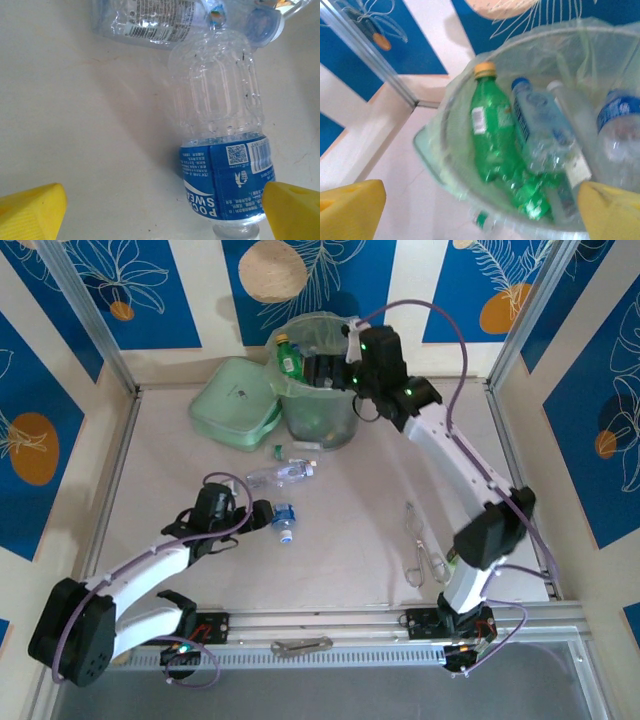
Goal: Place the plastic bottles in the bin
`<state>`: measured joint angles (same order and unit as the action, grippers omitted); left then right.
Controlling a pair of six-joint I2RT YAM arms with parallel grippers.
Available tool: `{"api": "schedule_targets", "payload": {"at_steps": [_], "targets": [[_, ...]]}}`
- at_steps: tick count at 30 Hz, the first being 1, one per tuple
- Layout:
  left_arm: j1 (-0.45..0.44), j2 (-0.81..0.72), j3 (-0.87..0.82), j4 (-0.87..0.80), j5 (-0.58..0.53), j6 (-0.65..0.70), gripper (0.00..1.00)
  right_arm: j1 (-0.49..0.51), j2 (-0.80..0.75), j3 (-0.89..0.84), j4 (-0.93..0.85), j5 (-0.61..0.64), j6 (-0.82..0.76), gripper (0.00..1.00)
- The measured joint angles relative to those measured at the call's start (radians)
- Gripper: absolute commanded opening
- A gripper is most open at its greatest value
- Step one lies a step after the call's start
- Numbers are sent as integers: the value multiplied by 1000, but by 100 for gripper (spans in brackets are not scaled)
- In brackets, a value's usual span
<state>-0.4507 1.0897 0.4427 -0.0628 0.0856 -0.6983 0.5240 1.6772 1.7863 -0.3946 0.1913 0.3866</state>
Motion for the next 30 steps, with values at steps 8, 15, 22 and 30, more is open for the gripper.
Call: {"api": "schedule_targets", "payload": {"at_steps": [8, 15, 22, 30], "targets": [[-39, 111, 79, 19, 11, 1, 100, 21, -256, -461, 122, -10, 143, 99], [-135, 226, 204, -3, -34, 34, 100, 30, -362, -742, 148, -1, 280, 99], [-241, 412, 449, -156, -202, 81, 100, 31, -407, -847, 168, 11, 374, 99], [-326, 542, 583, -280, -365, 113, 100, 31, -409, -854, 195, 18, 407, 99]]}}
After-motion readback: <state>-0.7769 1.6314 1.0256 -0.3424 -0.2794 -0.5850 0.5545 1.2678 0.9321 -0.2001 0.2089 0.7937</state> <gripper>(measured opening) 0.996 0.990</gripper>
